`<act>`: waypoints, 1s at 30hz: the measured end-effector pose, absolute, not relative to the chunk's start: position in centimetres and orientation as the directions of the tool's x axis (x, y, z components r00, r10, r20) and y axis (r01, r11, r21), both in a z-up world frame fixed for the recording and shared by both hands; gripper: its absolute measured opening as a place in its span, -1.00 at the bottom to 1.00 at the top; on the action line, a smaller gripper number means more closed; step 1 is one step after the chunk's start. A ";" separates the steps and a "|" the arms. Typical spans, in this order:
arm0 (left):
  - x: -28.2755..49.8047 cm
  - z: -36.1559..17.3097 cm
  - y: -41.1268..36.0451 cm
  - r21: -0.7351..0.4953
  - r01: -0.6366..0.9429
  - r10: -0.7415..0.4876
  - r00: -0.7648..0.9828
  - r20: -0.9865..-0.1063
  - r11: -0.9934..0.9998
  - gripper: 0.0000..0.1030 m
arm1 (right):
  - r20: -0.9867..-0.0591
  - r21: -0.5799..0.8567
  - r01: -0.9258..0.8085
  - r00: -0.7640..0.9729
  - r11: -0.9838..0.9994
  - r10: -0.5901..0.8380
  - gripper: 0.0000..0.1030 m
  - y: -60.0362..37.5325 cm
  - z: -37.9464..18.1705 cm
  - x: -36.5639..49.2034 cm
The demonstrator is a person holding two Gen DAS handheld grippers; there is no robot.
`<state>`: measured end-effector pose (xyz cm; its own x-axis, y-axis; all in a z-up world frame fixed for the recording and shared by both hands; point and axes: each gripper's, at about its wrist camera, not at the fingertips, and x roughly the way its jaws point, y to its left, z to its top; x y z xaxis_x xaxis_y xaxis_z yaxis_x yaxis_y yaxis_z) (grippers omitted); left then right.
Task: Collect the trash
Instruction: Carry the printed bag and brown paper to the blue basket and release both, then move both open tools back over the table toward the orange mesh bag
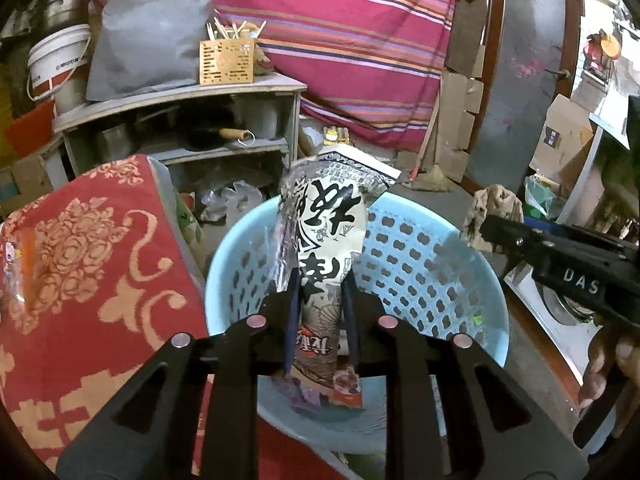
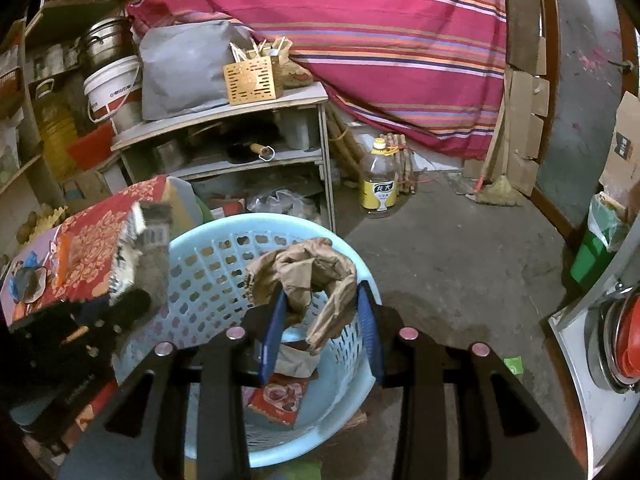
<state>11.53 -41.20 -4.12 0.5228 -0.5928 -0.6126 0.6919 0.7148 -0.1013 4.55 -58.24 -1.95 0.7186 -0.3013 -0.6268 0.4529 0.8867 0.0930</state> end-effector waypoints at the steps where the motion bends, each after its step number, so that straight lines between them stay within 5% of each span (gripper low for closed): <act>1: 11.6 -4.2 -41.3 -0.104 0.692 -0.592 0.520 -0.615 0.715 -0.62 | -0.628 0.090 0.451 0.718 0.888 -0.301 -0.31 -58.2 -2.0 4.6; 5: 11.6 -4.1 -40.9 -0.103 0.678 -0.584 0.534 -0.611 0.727 -0.19 | -0.630 0.087 0.447 0.717 0.890 -0.298 -0.31 -58.0 -2.1 4.7; 10: 11.5 -3.7 -40.1 -0.094 0.666 -0.571 0.547 -0.612 0.740 -0.06 | -0.634 0.086 0.448 0.714 0.890 -0.298 -0.29 -57.9 -2.2 4.7; 15: 11.7 -2.4 -37.4 -0.071 0.621 -0.535 0.605 -0.590 0.780 0.37 | -0.632 0.083 0.436 0.718 0.896 -0.291 -0.29 -57.3 -2.0 5.1; 20: 12.3 -1.2 -33.8 -0.062 0.558 -0.487 0.660 -0.572 0.828 0.54 | -0.637 0.072 0.420 0.717 0.905 -0.283 -0.25 -56.0 -1.8 6.1; 21: 12.4 -1.0 -33.1 -0.058 0.544 -0.475 0.670 -0.570 0.837 0.58 | -0.639 0.061 0.423 0.712 0.904 -0.290 -0.21 -55.6 -1.8 6.3; 24: 12.8 -0.3 -30.6 -0.045 0.498 -0.434 0.705 -0.561 0.866 0.68 | -0.635 0.031 0.439 0.702 0.898 -0.321 0.37 -54.6 -1.8 6.6; 30: 13.3 1.1 -25.5 -0.032 0.420 -0.370 0.757 -0.539 0.907 0.80 | -0.631 0.050 0.429 0.714 0.902 -0.304 0.46 -52.7 -1.1 7.4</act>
